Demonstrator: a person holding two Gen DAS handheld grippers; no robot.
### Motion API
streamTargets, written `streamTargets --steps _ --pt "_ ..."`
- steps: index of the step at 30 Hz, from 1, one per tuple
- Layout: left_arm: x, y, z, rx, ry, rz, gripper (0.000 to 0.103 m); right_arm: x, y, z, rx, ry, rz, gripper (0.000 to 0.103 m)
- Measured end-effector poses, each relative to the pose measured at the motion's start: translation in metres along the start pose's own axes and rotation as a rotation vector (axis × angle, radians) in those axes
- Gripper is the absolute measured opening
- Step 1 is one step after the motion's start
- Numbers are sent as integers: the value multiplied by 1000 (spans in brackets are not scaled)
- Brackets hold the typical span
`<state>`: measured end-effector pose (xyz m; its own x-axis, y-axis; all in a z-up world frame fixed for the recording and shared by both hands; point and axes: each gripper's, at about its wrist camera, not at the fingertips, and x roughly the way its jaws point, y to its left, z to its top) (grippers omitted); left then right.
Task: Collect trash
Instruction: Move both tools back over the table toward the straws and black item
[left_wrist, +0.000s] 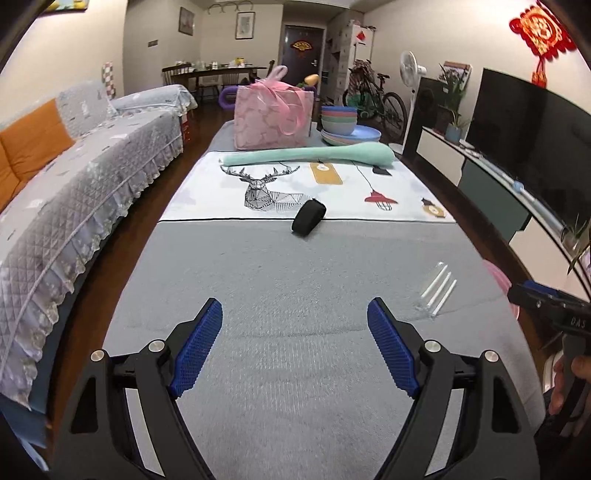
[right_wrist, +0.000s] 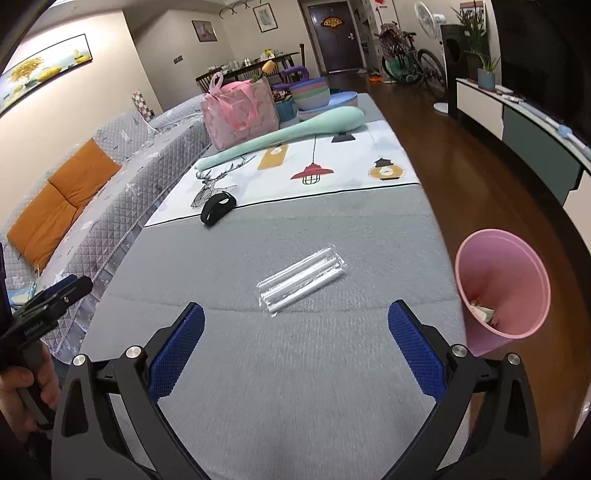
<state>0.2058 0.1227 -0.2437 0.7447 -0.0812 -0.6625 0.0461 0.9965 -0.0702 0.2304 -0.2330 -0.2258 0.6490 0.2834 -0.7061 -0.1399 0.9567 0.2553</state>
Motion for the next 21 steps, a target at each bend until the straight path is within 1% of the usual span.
streamTargets --steps 4,7,11,13,15,17,20,21 --pt "13 -5 0 64 4 15 78 20 -3 2 8 29 19 98" --pt "29 -6 1 95 6 36 78 34 -3 6 2 45 80 98" --pt "49 -2 5 103 10 28 78 51 -1 12 -23 46 75 98" --pt "62 0 8 97 11 18 78 58 -2 17 -25 44 70 98" --pt "75 4 12 69 7 5 78 64 -3 22 -28 39 60 98" --pt "90 8 19 28 -3 -27 78 72 -5 26 -19 39 51 98" --pt "110 7 29 12 2 -62 77 89 -7 31 12 57 47 98" --pt "115 6 33 16 -3 -71 77 93 -6 31 6 62 31 97"
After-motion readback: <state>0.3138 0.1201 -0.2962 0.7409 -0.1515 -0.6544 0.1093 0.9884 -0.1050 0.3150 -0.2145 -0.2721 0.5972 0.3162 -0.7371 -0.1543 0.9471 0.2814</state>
